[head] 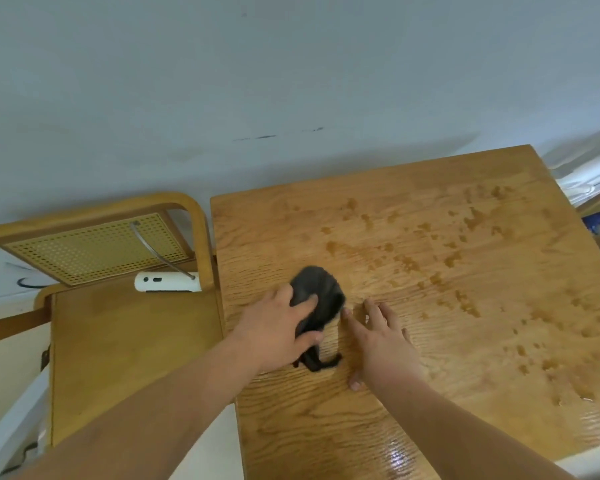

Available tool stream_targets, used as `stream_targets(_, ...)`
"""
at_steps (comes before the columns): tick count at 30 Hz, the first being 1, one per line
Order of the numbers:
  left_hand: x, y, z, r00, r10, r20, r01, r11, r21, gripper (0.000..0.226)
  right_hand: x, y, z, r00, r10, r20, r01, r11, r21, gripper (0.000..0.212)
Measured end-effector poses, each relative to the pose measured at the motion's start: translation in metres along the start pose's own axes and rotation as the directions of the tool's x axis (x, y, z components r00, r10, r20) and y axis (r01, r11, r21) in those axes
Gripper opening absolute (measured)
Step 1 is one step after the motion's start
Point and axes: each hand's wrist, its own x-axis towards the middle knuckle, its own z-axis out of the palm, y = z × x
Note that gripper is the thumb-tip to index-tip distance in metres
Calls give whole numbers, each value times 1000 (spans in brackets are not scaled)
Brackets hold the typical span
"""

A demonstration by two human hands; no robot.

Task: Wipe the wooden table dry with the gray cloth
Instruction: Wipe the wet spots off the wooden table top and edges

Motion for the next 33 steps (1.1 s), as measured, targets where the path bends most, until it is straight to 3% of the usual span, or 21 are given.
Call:
stream_targets(2, 1, -16, -10, 997, 73, 26, -73, 997, -19, 69, 0, -1, -1, 1000, 2, -5, -2, 1000, 14, 120)
stream_targets(4, 2, -36, -20, 999, 50, -7, -50, 999, -14, 61, 0, -1, -1, 1000, 2, -4, -2, 1000, 22, 119)
stream_targets(7, 6, -51, -26, 928, -120, -353, 154, 986, 70, 51, 0, -2, -1, 1000, 2, -19, -1, 1000, 26, 118)
stream_targets(8, 6, -45, -24, 908, -128, -399, 170, 983, 70, 51, 0, -2, -1, 1000, 2, -20, -1, 1000, 25, 117)
stream_targets(13, -14, 26, 14, 992, 67, -107, -35, 960, 277, 63, -2, -3, -1, 1000, 7, -27, -6, 1000, 9, 114)
stream_targets(19, -9, 2, 4, 988, 67, -138, -39, 979, 199, 66, 0, -4, -4, 999, 5, -31, -5, 1000, 4, 111)
stream_targets(23, -4, 10, 1, 990, -90, -109, 114, 965, 234, 84, -2, -4, -3, 999, 6, -31, -5, 1000, 16, 104)
stream_targets(27, -19, 45, 31, 998, 18, -66, 4, 949, 315, 104, -3, -5, -2, 999, 4, -44, -3, 1000, 2, 97)
stream_targets(29, -21, 41, 38, 996, 18, -85, 1, 976, 218, 93, -2, -5, -2, 999, 10, -49, -9, 1000, 7, 98)
stream_targets(33, -10, 12, 25, 935, -22, -355, 10, 999, -36, 37, -1, -4, -2, 999, 13, -33, -13, 1000, 18, 113)
